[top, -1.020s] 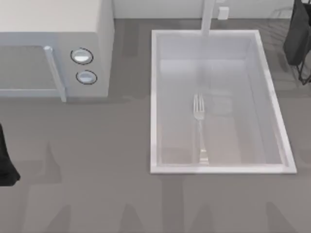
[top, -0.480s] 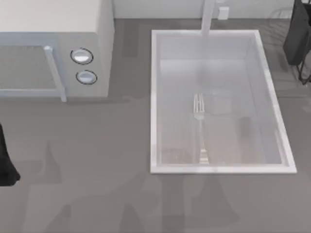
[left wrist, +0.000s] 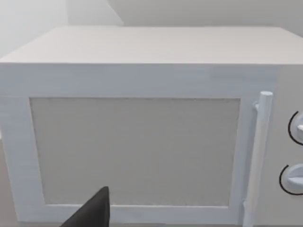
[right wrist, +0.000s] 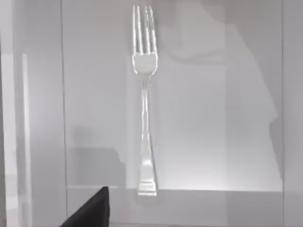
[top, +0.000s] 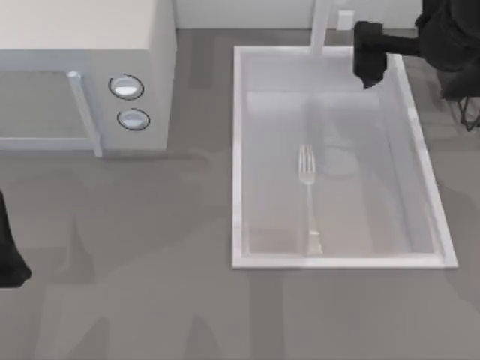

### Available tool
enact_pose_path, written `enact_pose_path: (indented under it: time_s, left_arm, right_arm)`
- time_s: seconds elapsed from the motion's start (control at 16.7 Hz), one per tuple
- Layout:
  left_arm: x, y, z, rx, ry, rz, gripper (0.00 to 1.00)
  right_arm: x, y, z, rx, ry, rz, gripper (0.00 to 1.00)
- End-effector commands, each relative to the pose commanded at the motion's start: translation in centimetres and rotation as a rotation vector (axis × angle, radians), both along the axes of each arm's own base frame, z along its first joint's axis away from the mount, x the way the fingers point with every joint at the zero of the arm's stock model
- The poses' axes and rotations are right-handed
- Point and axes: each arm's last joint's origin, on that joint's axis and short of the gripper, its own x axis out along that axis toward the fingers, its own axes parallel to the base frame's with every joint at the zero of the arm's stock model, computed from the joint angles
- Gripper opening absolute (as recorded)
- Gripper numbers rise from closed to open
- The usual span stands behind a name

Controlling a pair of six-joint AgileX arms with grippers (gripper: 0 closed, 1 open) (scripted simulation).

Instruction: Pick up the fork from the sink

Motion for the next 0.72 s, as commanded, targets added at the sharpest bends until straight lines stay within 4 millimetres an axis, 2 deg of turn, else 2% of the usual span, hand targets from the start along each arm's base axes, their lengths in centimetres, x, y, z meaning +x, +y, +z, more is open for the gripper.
enact_pose_path:
  time_s: [0.18, 0.3, 0.54, 0.72]
  left_arm:
    - [0.0, 0.0, 0.0, 0.0, 0.0, 0.0, 1.0]
    - [0.0, 0.0, 0.0, 0.0, 0.0, 0.0, 1.0]
    - [0.0, 0.0, 0.0, 0.0, 0.0, 0.0, 1.0]
    - [0.0, 0.0, 0.0, 0.0, 0.0, 0.0, 1.0]
  right_arm:
    - [4.3, 3.9, -4.2, -0.049, 0.154, 0.017, 1.0]
    - [6.1, 6.0, -7.2, -0.082, 0.236, 0.027, 1.0]
    - [7.8, 8.7, -11.7, -0.129, 0.341, 0.04, 1.0]
    - [8.0, 9.3, -12.7, -0.139, 0.361, 0.042, 1.0]
